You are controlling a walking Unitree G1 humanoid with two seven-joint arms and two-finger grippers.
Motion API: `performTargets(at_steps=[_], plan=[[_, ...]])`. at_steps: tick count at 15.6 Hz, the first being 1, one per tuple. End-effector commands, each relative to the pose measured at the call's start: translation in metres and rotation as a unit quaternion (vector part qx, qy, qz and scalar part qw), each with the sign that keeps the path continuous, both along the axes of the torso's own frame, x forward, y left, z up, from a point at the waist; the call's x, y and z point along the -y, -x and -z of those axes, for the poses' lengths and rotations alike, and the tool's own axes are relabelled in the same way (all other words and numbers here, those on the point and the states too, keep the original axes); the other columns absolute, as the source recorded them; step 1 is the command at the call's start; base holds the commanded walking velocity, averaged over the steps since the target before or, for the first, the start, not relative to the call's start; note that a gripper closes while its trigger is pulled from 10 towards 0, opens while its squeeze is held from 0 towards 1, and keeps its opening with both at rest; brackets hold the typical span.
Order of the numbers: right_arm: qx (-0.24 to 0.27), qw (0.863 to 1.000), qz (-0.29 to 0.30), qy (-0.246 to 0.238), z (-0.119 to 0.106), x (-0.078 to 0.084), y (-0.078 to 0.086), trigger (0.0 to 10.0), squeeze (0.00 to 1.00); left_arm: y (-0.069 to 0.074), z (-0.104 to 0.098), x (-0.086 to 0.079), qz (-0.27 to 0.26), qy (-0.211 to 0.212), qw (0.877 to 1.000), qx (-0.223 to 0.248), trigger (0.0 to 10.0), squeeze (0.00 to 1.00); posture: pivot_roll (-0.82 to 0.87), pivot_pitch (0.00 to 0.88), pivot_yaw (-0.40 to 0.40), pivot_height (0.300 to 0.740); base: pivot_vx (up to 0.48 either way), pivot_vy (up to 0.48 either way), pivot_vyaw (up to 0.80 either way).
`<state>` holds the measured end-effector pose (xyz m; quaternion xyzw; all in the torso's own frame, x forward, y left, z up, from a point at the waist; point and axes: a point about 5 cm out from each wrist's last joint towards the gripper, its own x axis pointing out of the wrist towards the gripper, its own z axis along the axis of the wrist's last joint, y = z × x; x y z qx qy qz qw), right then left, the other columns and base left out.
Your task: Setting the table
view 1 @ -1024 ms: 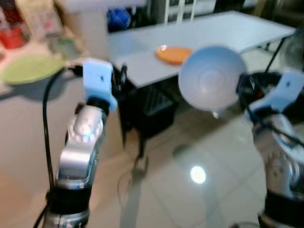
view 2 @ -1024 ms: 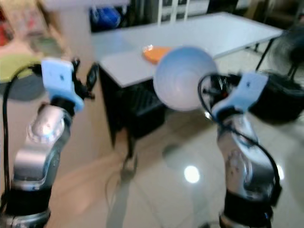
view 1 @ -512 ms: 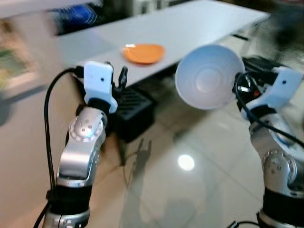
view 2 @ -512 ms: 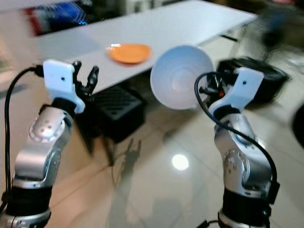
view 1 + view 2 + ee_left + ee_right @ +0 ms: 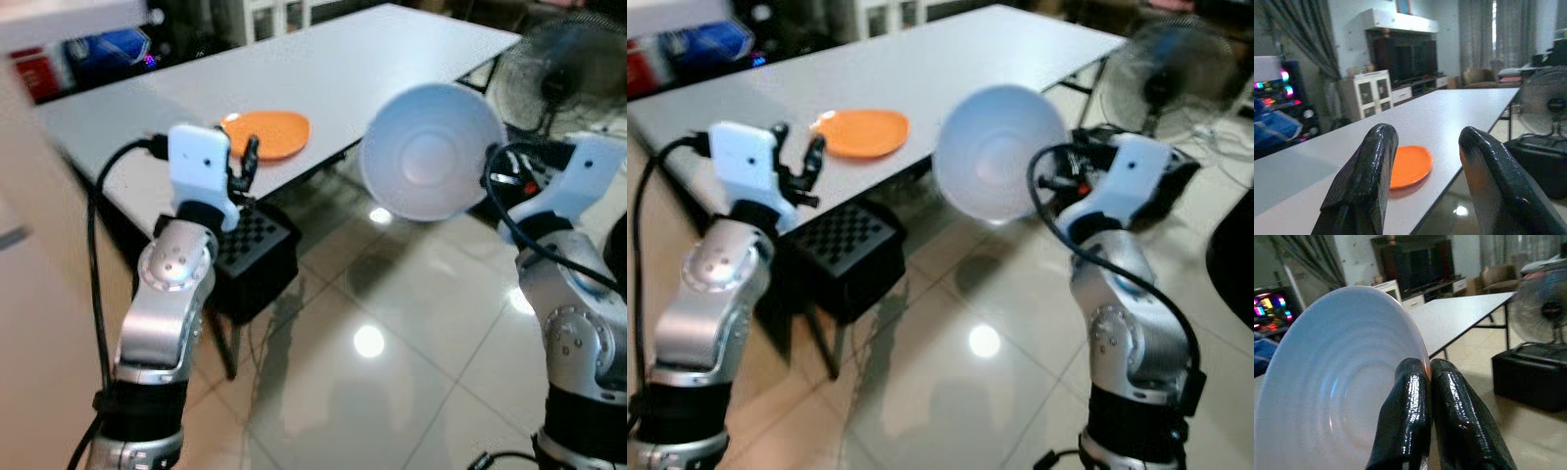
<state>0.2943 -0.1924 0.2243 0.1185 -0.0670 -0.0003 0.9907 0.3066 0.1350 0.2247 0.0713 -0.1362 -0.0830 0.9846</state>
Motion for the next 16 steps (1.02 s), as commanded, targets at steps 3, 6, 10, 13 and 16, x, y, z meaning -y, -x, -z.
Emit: performTargets(at_steps=[3, 6, 10, 13, 16], plan=[[0.02, 0.999, 0.015, 0.022, -0.0097, 0.0065, 0.001, 10.0, 0.0, 0.001, -0.0022, 0.0063, 0.015, -0.003, 1.0, 0.006, 10.0, 0.0, -0.06, 0.0, -0.011, 0.74, 0.465, 0.0, 0.0], [0.02, 0.999, 0.017, 0.03, -0.0109, 0.008, 0.0001, 10.0, 0.0, 0.0009, -0.0017, 0.008, 0.017, -0.002, 1.0, 0.007, 10.0, 0.0, -0.06, 0.0, -0.011, 0.74, 0.464, 0.0, 0.0], [0.02, 0.999, 0.015, 0.042, -0.0125, 0.0081, -0.0009, 10.0, 0.0, 0.0012, -0.0007, 0.0072, 0.018, -0.004, 1.0, 0.007, 10.0, 0.0, -0.06, 0.0, -0.013, 0.74, 0.463, 0.0, 0.0], [0.016, 0.999, 0.011, 0.047, -0.0115, 0.0079, -0.001, 10.0, 0.0, 0.0012, -0.0005, 0.0069, 0.019, -0.006, 1.0, 0.007, 10.0, 0.0, -0.06, 0.0, -0.01, 0.74, 0.463, 0.0, 0.45], [0.011, 0.999, 0.0, 0.047, -0.009, 0.0044, -0.0008, 10.0, 0.0, 0.002, -0.0011, 0.0049, 0.018, -0.01, 1.0, 0.007, 10.0, 0.0, -0.06, 0.0, -0.013, 0.74, 0.46, 0.0, 0.8]])
